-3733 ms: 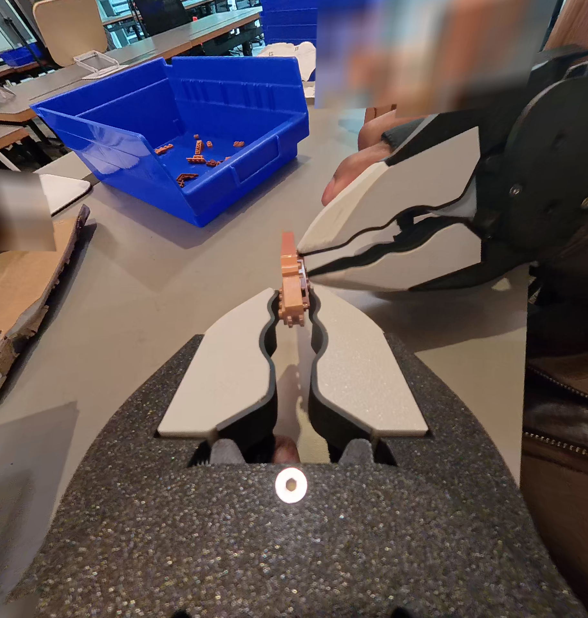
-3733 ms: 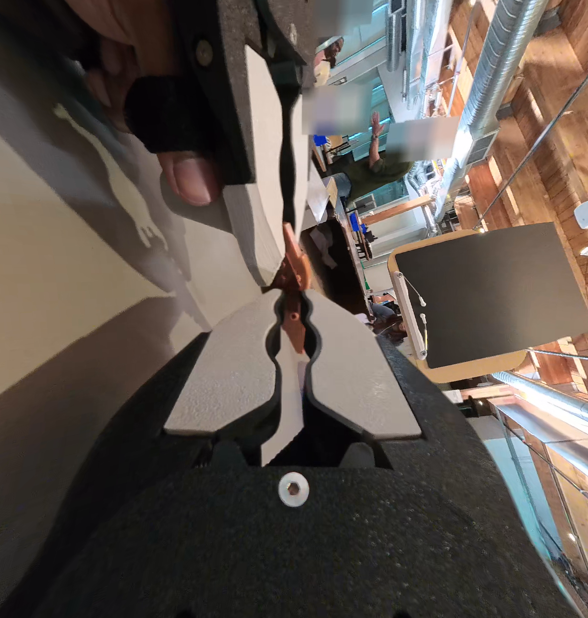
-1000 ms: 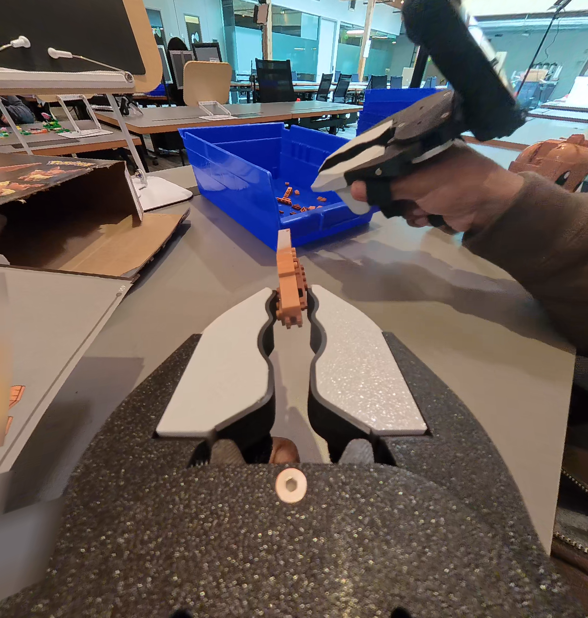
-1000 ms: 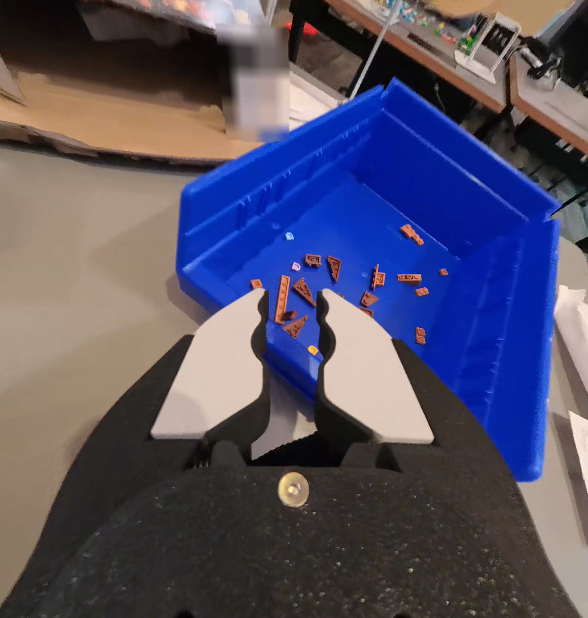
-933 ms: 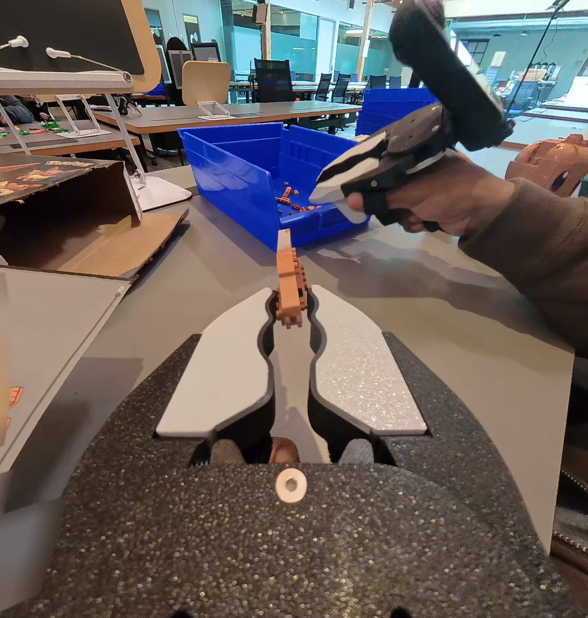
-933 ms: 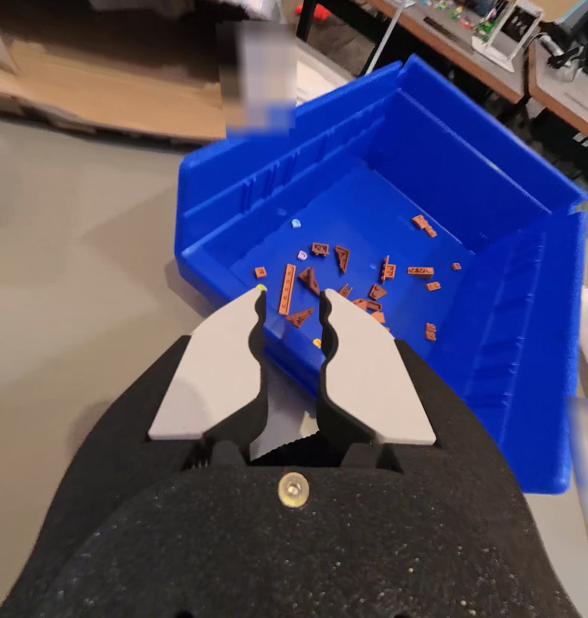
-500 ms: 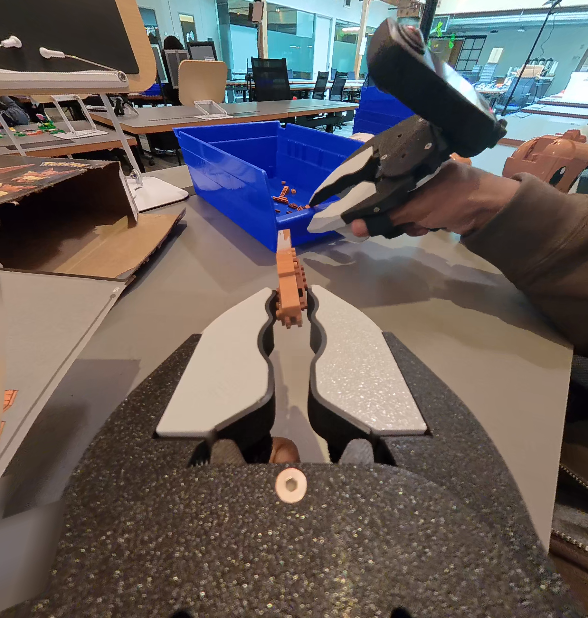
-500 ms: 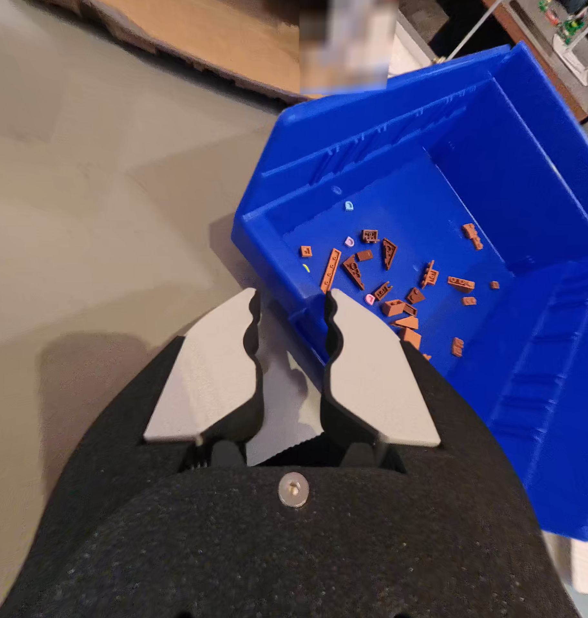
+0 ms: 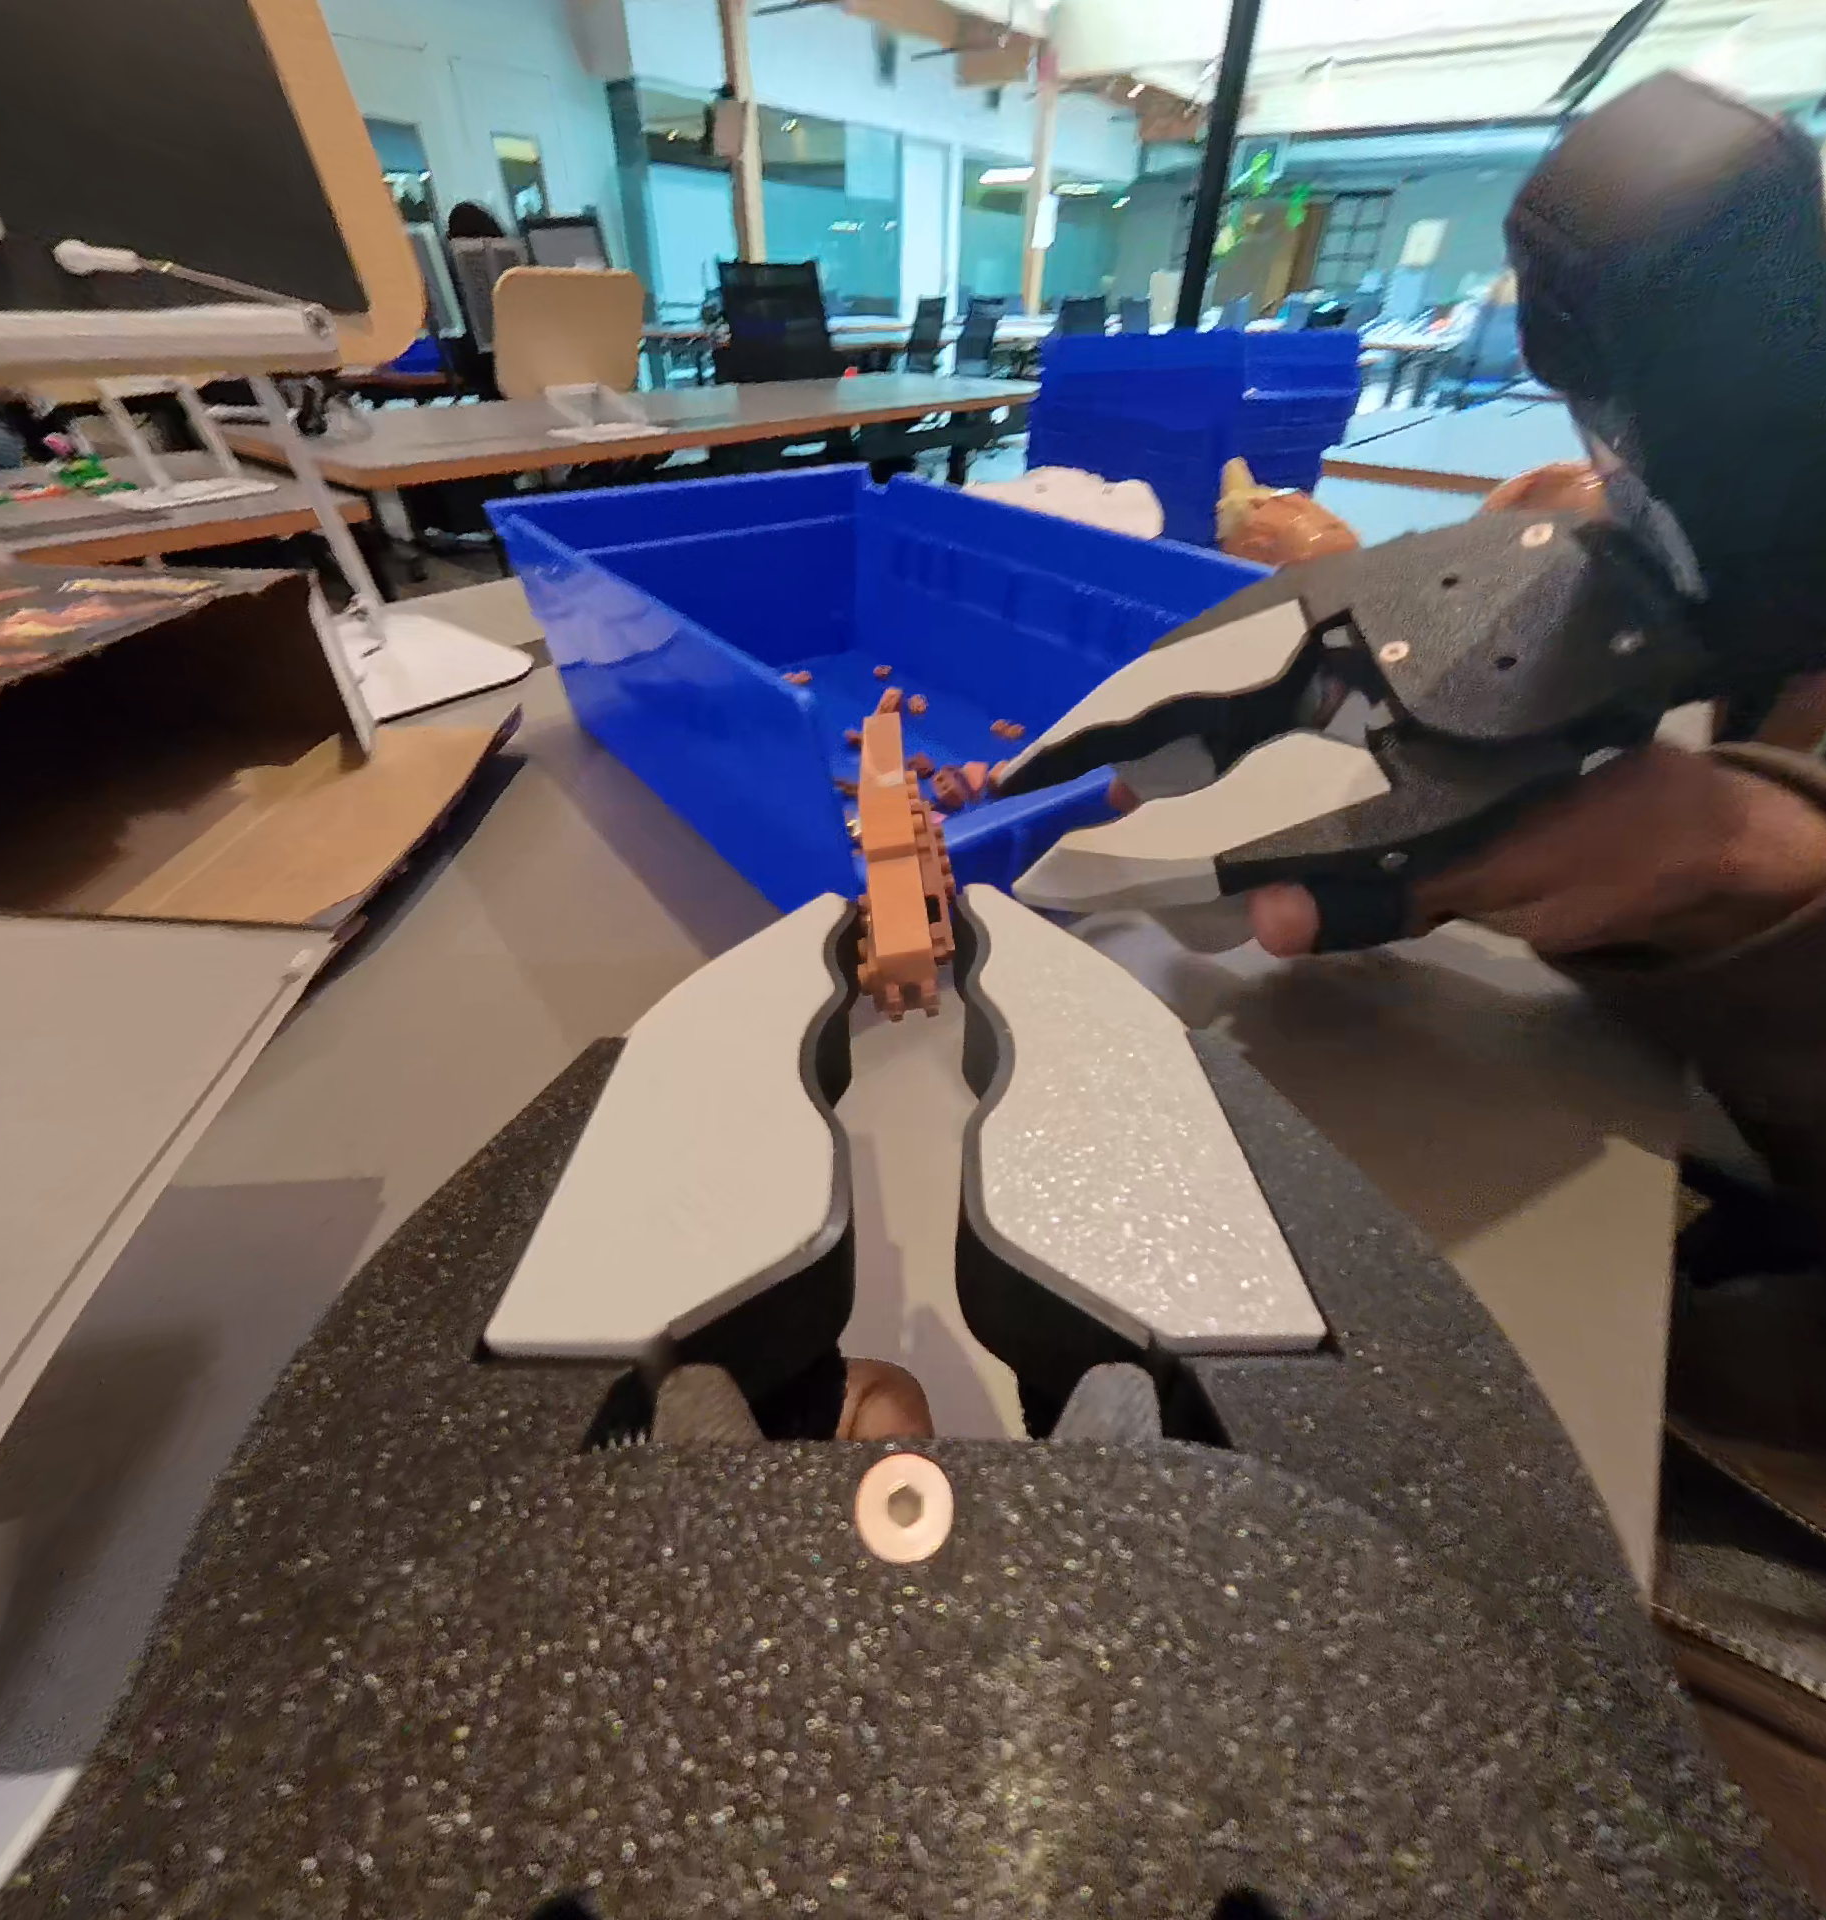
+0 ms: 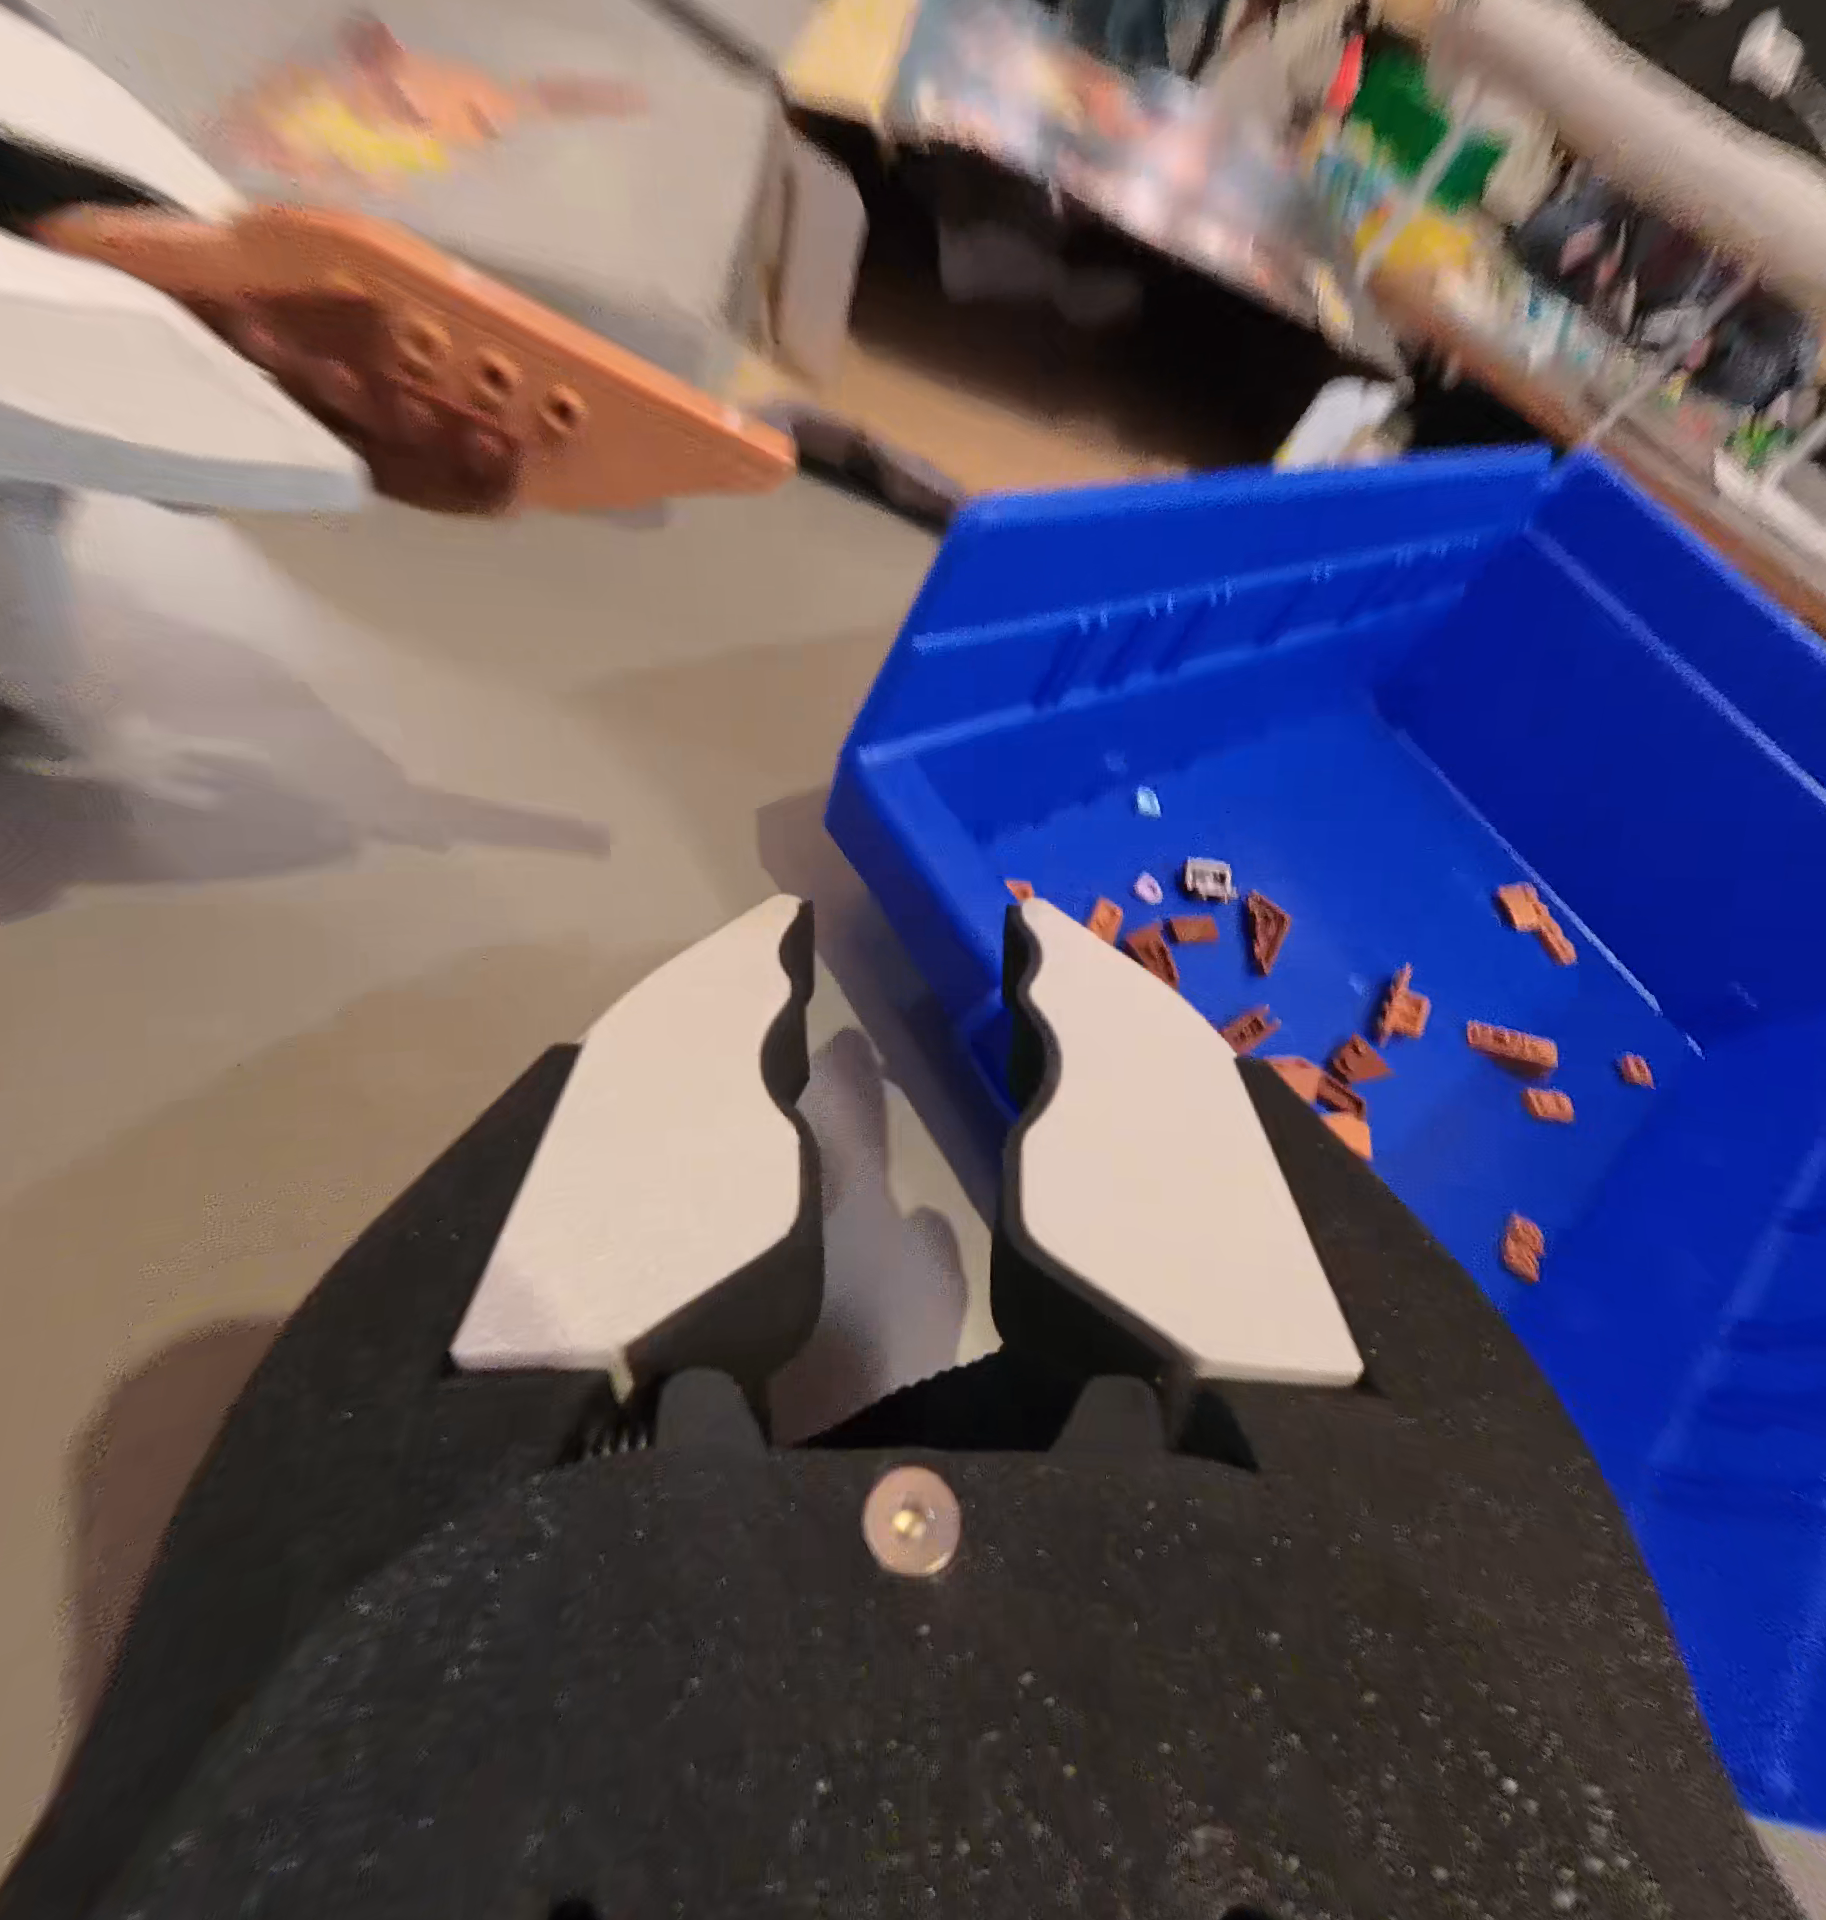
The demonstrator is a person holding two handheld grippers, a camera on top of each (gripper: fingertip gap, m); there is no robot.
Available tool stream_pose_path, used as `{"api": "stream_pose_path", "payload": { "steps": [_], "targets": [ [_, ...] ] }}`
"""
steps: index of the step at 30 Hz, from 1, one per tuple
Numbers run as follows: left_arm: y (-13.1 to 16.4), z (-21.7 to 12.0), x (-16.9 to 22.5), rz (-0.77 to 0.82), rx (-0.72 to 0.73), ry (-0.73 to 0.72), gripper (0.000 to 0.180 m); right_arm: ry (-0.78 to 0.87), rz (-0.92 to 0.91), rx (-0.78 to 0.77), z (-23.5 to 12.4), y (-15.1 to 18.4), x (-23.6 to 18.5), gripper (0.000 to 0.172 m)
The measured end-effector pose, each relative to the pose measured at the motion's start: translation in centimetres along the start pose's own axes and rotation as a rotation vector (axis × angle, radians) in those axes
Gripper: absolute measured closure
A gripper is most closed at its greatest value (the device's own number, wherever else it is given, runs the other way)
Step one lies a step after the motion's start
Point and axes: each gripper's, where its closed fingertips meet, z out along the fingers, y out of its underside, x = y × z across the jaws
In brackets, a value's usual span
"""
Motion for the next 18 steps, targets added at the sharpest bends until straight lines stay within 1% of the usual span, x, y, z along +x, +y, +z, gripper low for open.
{"api": "stream_pose_path", "payload": {
  "steps": [2, 4, 7, 9, 11, 14, 18],
  "targets": [
    [-0.4, -0.2, 1.1, -0.019, 0.033, 0.075, 0.164, -0.033, -0.009, 0.14, -1.1, -1.3, -1.2, 0.138],
    [-0.5, -0.2, 2.0, -0.074, 0.042, 0.16, 0.164, -0.076, 0.019, 0.285, -2.4, -2.6, -2.2, 0.139],
    [-0.6, -0.3, 2.9, -0.159, 0.051, 0.263, 0.164, -0.219, 0.121, 0.414, -3.9, -4.0, -3.6, 0.139],
    [-0.6, -0.5, 4.1, -0.211, 0.046, 0.367, 0.164, -0.343, 0.244, 0.461, -4.4, -4.7, -4.1, 0.139],
    [-0.5, -0.5, 5.1, -0.235, 0.033, 0.44, 0.164, -0.477, 0.36, 0.489, -4.9, -5.2, -4.8, 0.137],
    [-0.7, -0.8, 5.6, -0.238, 0.045, 0.482, 0.164, -0.557, 0.419, 0.529, -5.6, -5.8, -5.2, 0.14],
    [-0.7, -1.1, 6.7, -0.261, 0.037, 0.563, 0.164, -0.646, 0.486, 0.573, -6.5, -6.2, -5.2, 0.156]
  ]
}}
